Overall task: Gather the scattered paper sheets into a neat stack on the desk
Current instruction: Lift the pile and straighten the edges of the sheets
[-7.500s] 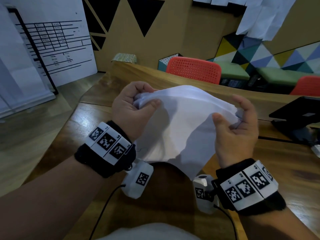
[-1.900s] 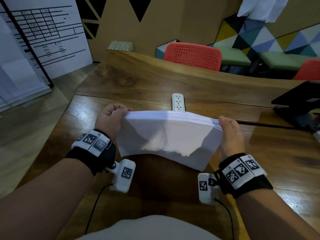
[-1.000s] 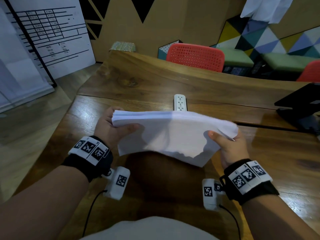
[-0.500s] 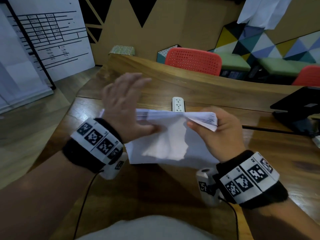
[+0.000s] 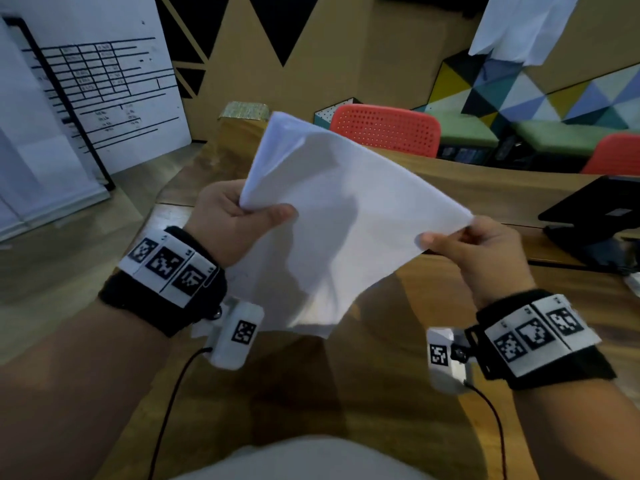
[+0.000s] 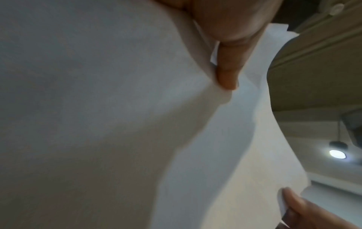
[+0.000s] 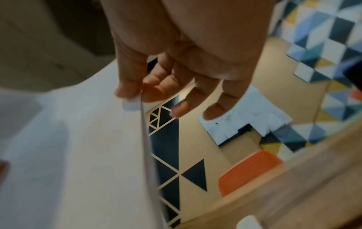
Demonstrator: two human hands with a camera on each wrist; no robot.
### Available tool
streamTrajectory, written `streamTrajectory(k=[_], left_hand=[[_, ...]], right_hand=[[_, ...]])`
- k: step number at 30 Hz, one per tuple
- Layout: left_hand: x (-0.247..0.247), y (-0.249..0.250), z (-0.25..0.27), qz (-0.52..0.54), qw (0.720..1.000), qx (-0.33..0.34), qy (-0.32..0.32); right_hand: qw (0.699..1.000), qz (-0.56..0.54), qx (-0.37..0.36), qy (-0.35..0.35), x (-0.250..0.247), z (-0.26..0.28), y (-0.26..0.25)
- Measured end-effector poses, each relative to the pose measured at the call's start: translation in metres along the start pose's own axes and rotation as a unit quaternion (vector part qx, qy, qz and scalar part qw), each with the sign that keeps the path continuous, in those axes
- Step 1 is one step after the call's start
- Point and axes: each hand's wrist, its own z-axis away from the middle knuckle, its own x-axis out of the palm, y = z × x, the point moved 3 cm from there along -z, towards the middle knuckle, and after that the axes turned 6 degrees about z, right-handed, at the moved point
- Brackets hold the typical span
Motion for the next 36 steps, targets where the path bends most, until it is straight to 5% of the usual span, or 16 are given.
streamTrajectory(k=[3,6,12,20,28,36], left_hand=[[0.003,-0.008,0.003,0.09,0.995,-0.029,0.024],[0.016,-0.018,0.012,0.114,0.992,-0.044,0.007],[0.026,-0.044,0.031,0.012,0.994,-0.101,-0.044],[0.031,-0.03,0.029,0.02,0.999,-0.006,0.04],[0.026,-0.001,0.016,0.036,0.986,0.163,-0.017],[0.024,-0.003,0.019,0.102,0.989,0.109,0.022]], right_hand=[[0.982,-0.184,-0.046,0.001,0.006,0.004,-0.007],[0.967,-0.247,-0.056,-0.005,0.02,0.009,-0.014],[0.994,-0.104,-0.002,0.033,0.039,0.026,0.01],[0.991,-0.046,-0.082,0.098,0.035,0.02,0.0],[0.976,0.027,-0.193,0.098,0.032,0.026,-0.004],[0.962,0.106,-0.222,0.121,0.023,0.027,-0.007]])
